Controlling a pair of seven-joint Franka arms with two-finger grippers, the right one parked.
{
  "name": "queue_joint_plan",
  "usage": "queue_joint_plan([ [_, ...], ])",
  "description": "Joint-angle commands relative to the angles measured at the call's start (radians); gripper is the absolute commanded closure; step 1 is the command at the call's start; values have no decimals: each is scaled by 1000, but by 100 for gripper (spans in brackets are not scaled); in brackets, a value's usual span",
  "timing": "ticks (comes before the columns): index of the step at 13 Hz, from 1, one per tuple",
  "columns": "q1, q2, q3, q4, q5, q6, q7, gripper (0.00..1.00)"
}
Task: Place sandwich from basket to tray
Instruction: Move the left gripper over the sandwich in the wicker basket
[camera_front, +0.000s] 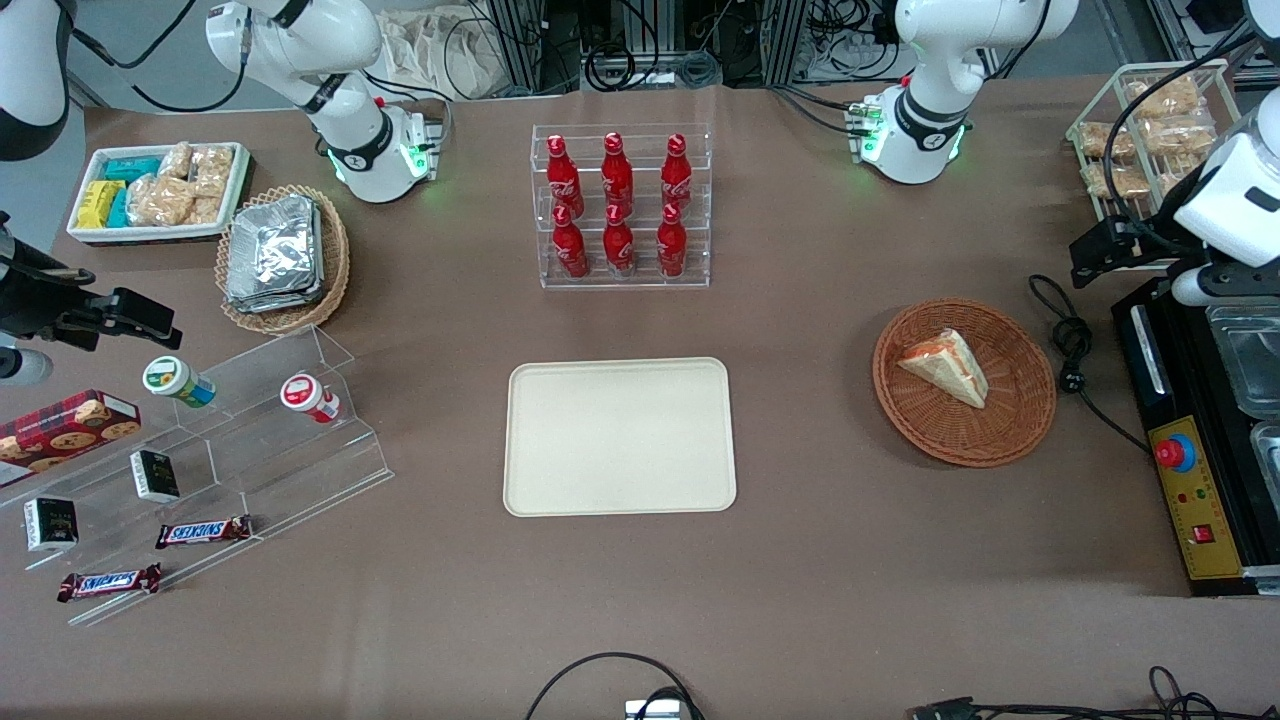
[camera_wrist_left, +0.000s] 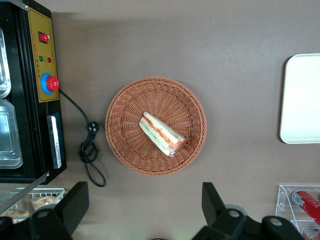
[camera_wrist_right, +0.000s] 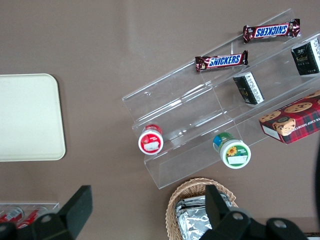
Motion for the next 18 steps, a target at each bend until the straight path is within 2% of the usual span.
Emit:
queue_joint_plan([
  [1, -7, 36, -2, 12, 14, 6, -12, 0],
  [4, -3, 16, -1, -99, 16, 93, -78, 0],
  [10, -1, -98, 1, -444, 19, 347, -332, 0],
  [13, 19, -162, 2, -618, 17, 487, -392, 0],
  [18, 28, -162, 2, -735, 8, 608, -544, 0],
])
